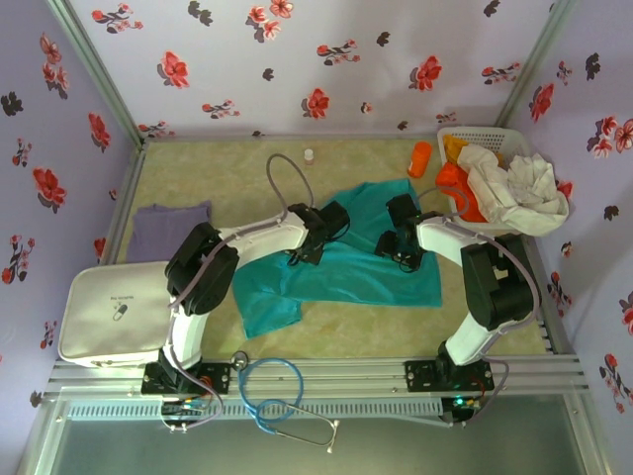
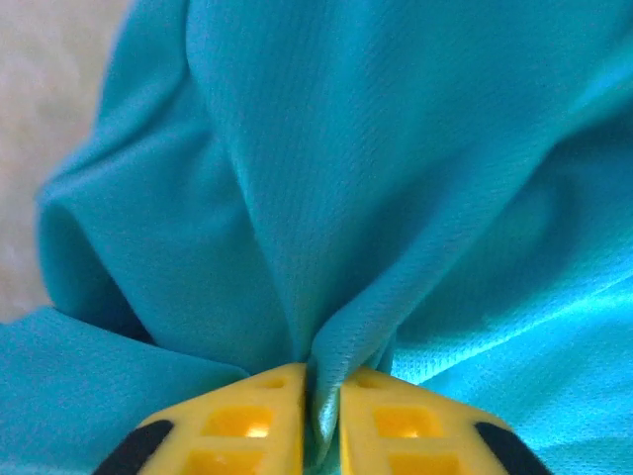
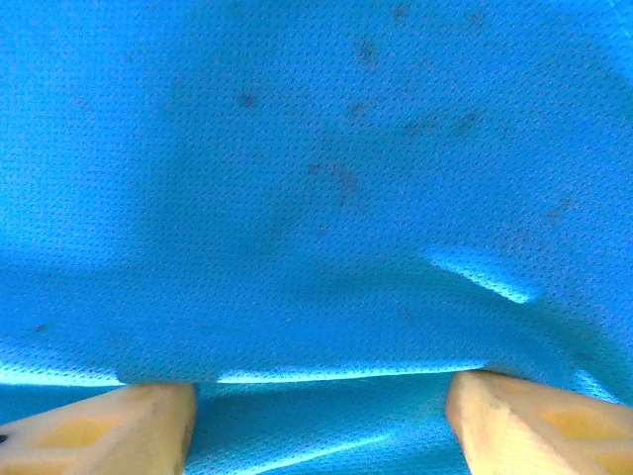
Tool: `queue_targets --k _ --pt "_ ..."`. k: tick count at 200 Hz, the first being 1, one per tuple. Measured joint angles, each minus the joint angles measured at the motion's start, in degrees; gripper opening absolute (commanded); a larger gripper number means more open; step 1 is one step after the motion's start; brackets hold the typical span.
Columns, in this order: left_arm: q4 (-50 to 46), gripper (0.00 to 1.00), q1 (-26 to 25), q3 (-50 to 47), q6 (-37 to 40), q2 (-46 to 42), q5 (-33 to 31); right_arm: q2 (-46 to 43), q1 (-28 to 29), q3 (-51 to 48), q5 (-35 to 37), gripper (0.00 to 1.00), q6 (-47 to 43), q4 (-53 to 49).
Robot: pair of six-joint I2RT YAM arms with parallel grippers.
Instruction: Fold and stack the t-shirts
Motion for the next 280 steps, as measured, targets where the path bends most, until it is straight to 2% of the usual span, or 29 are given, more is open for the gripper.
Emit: queue_targets --k 20,59,85,111,146,175,203,230,280 --pt "-0.02 0.51 0.94 0.35 -0.09 -0.39 2.93 0.55 -0.02 0.57 0.04 0.71 -0.04 -0.20" --pt "-0.20 0.56 6.25 2.47 2.19 -3.63 11.02 0.87 -0.26 1.01 0.02 0.71 -0.04 -0.04" --pt "-0.22 0.55 13.22 3.72 4.85 -7.52 14.78 0.70 -0.35 0.79 0.00 0.70 -0.04 0.20" --pt "0.76 0.48 19.04 6.14 7.54 -8.98 16.37 0.55 -0.37 0.66 -0.02 0.70 -0.04 0.37" --pt "3.04 0.44 23.50 8.13 9.90 -6.62 20.59 0.48 -0.37 0.61 -0.17 0.70 -0.07 0.39" --pt "5.40 0.40 24.59 9.88 10.54 -0.83 24.63 0.39 -0.48 0.57 -0.39 0.70 -0.07 0.48" --pt "7.04 0.41 24.59 9.70 10.40 3.58 27.80 0.39 -0.48 0.57 -0.44 0.70 -0.07 0.50" --pt "9.14 0.41 24.61 8.72 9.84 5.09 30.23 0.39 -0.48 0.55 -0.46 0.70 -0.09 0.52" --pt "12.22 0.34 24.61 6.49 8.63 5.95 31.67 0.39 -0.72 0.46 -0.72 0.70 -0.09 0.61"
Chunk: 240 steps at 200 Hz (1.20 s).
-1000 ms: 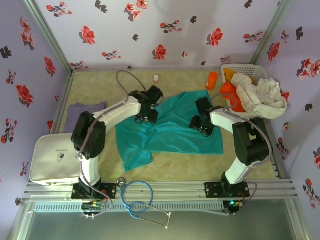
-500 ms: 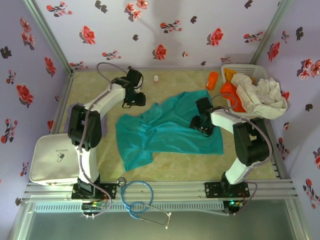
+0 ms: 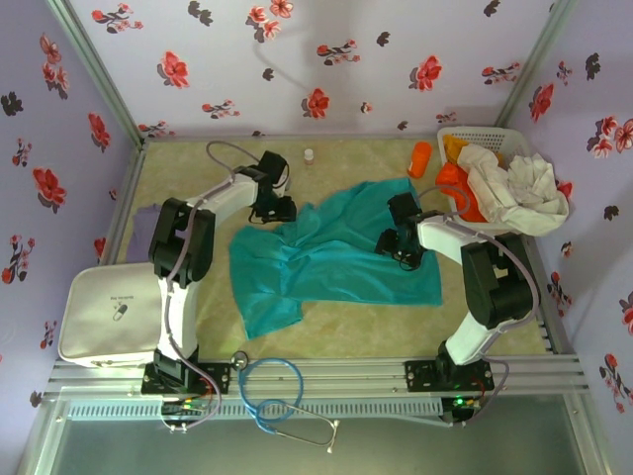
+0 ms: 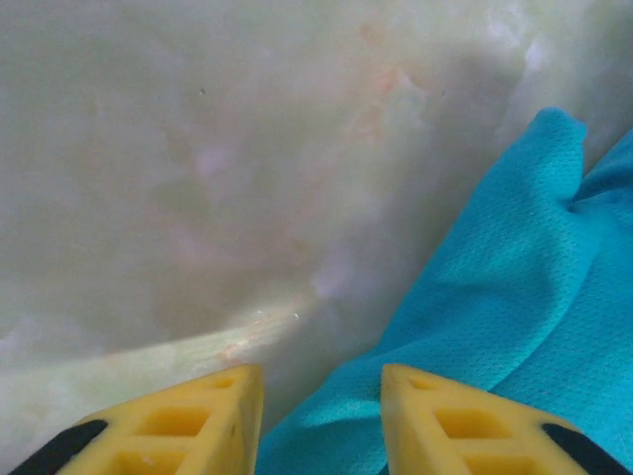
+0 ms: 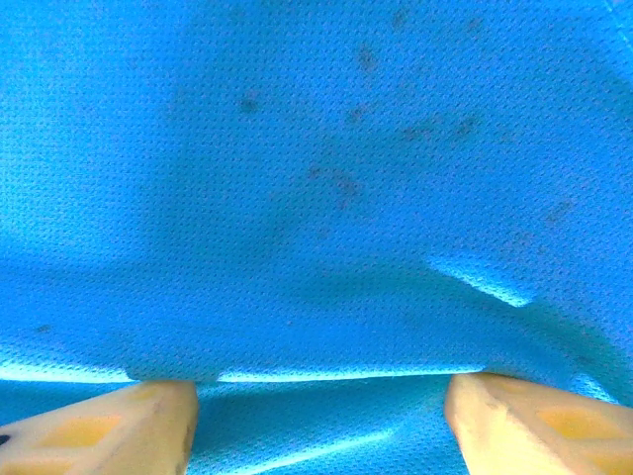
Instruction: Fold and stack the t-shirts
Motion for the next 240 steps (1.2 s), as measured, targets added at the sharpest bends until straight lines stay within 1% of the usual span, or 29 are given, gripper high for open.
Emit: queue_targets --k 38,56,69,123,146,180,240 --pt "0.57 0.26 0.00 -0.50 -0.22 1.07 0.07 -0.07 -0.02 -0.17 -0.13 0.69 0.02 0.20" --pt "0.85 0.24 0.00 -0.92 -0.22 1.16 0.04 -0.11 -0.02 -0.26 -0.13 0.70 0.00 0.39" --pt "0.98 0.22 0.00 -1.16 -0.20 1.20 0.02 -0.11 -0.02 -0.37 -0.11 0.70 0.02 0.68" --pt "0.96 0.02 0.00 -1.29 -0.07 1.20 -1.25 -0.22 -0.02 -0.61 0.07 0.69 0.04 1.03" --pt "0.92 0.00 0.00 -1.29 0.07 1.20 -2.21 -0.22 -0.02 -0.61 0.07 0.69 0.02 1.03" --pt "0.24 0.00 0.00 -0.83 0.31 1.20 -3.69 -0.22 -0.02 -0.63 0.07 0.69 0.04 1.05" --pt "-2.64 0.00 0.00 2.97 1.88 0.85 -7.65 -0.33 -0.02 -0.76 0.07 0.69 0.02 1.14"
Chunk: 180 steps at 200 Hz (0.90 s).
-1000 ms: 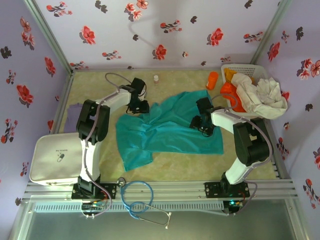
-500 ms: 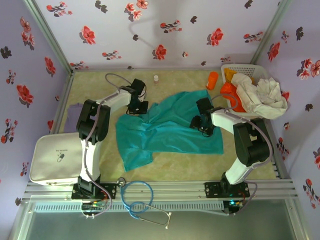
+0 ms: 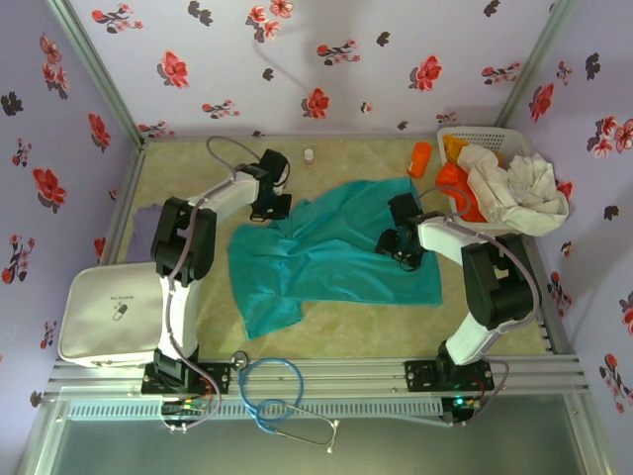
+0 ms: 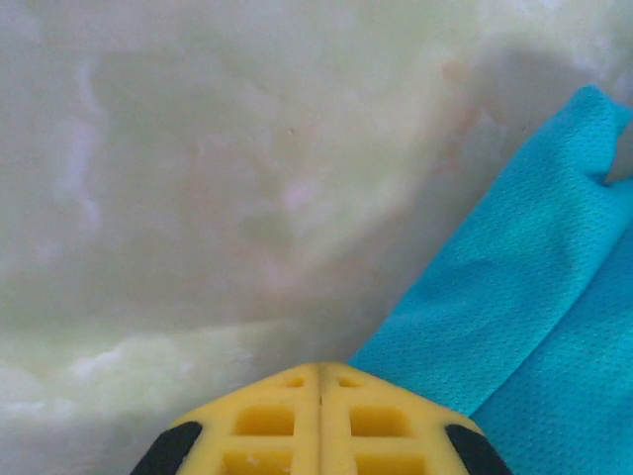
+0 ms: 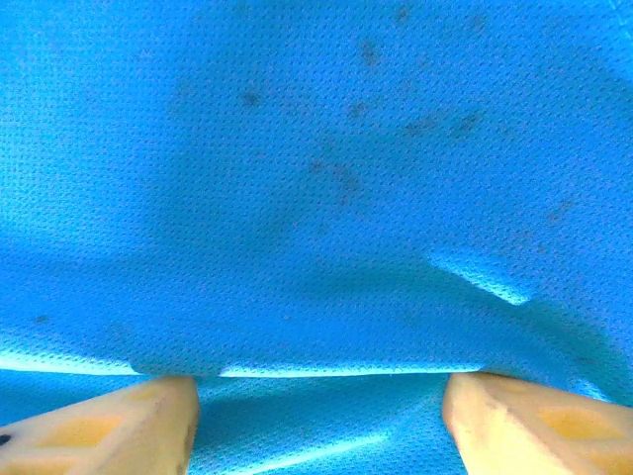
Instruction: Fold and stack the t-shirts
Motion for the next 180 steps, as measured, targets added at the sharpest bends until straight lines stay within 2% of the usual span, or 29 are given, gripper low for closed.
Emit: queue_targets --k 100,136,180 --pt "-4.66 0.00 -0.22 5.33 3.15 -7.65 -9.14 -0.11 0.00 -0.09 0.00 0.69 0.02 0.17" --pt "-2.32 0.00 -0.61 1.90 4.46 -14.62 -13.70 0.24 0.00 0.28 0.02 0.69 0.00 0.00" --pt "1.33 0.00 -0.02 2.34 6.91 -14.34 -17.09 0.48 0.00 0.59 0.02 0.70 0.00 0.09"
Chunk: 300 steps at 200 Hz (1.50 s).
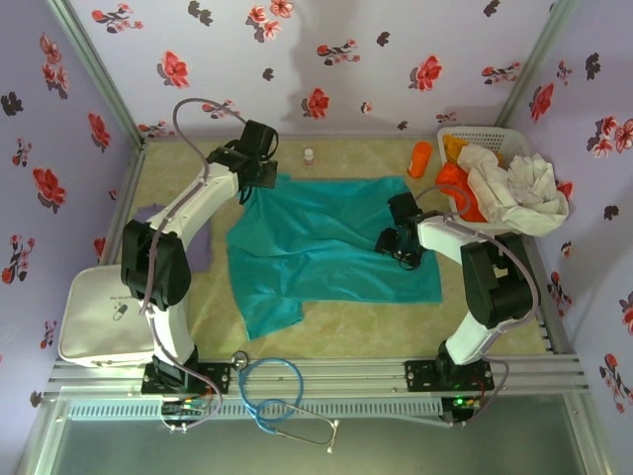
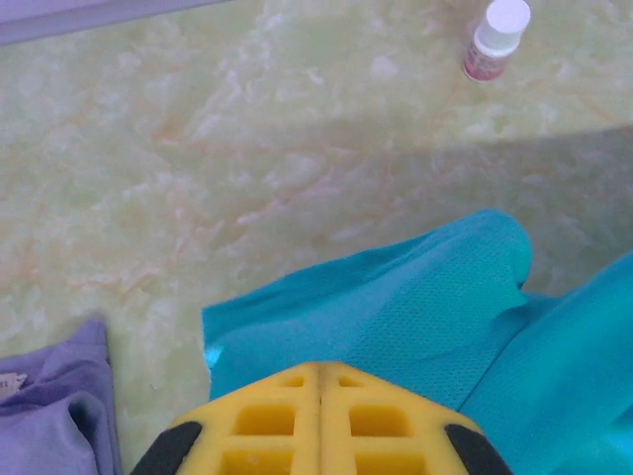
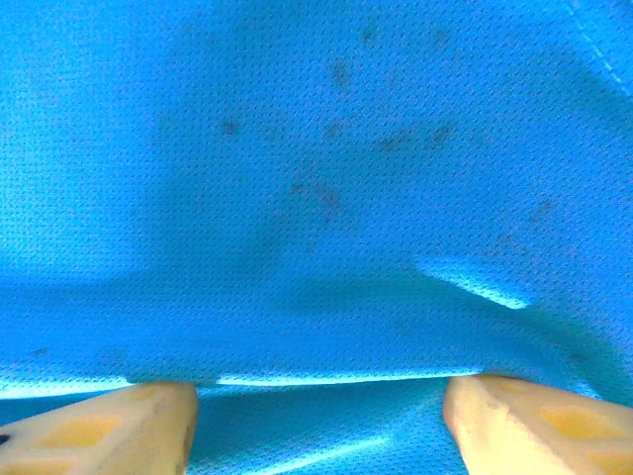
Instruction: Fold and stack the t-shirts
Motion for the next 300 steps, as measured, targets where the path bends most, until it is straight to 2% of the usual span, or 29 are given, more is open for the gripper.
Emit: queue_targets --k 46,50,57,60,94,114,177,211,235,260,300 --pt "1.81 0.00 0.83 9.07 5.33 9.20 -2.84 -0.26 0.00 -0.11 -0.02 0.70 0.00 0.02" --pt "2.23 0.04 0.87 9.42 5.81 9.88 -3.15 -0.28 0.00 -0.15 -0.02 0.70 0.00 0.07" --pt "2.69 0.20 0.90 9.75 6.45 10.78 -3.45 -0.33 0.00 -0.22 -0.02 0.70 0.00 0.09" --pt "2.84 0.24 0.90 9.84 6.69 11.15 -3.63 -0.33 0.00 -0.24 -0.02 0.70 0.00 0.11" --pt "1.86 0.28 1.20 10.73 6.60 14.23 -4.63 -0.70 0.00 -0.57 -0.07 0.70 0.02 0.46" --pt "2.12 0.36 1.38 7.63 4.46 13.75 -4.59 -0.70 0.00 -0.57 -0.09 0.70 0.00 0.48" --pt "2.64 0.39 1.64 -13.66 -2.69 4.33 0.79 0.22 0.00 0.81 -0.24 0.69 -0.02 -0.79" --pt "3.43 0.40 3.91 -18.03 -5.09 -0.87 6.69 0.55 0.00 1.27 -0.28 0.70 -0.04 -0.98" --pt "3.93 0.41 7.50 -14.71 -5.81 1.18 11.02 0.79 -0.02 1.44 -0.24 0.70 -0.04 -1.11" --pt "4.57 0.42 10.80 -5.77 -6.38 8.13 14.43 0.31 -0.07 0.76 -0.26 0.71 0.00 -0.52" --pt "4.90 0.42 11.98 8.70 -7.32 20.13 16.41 -0.83 -0.11 -0.48 -0.66 0.71 -0.04 0.81"
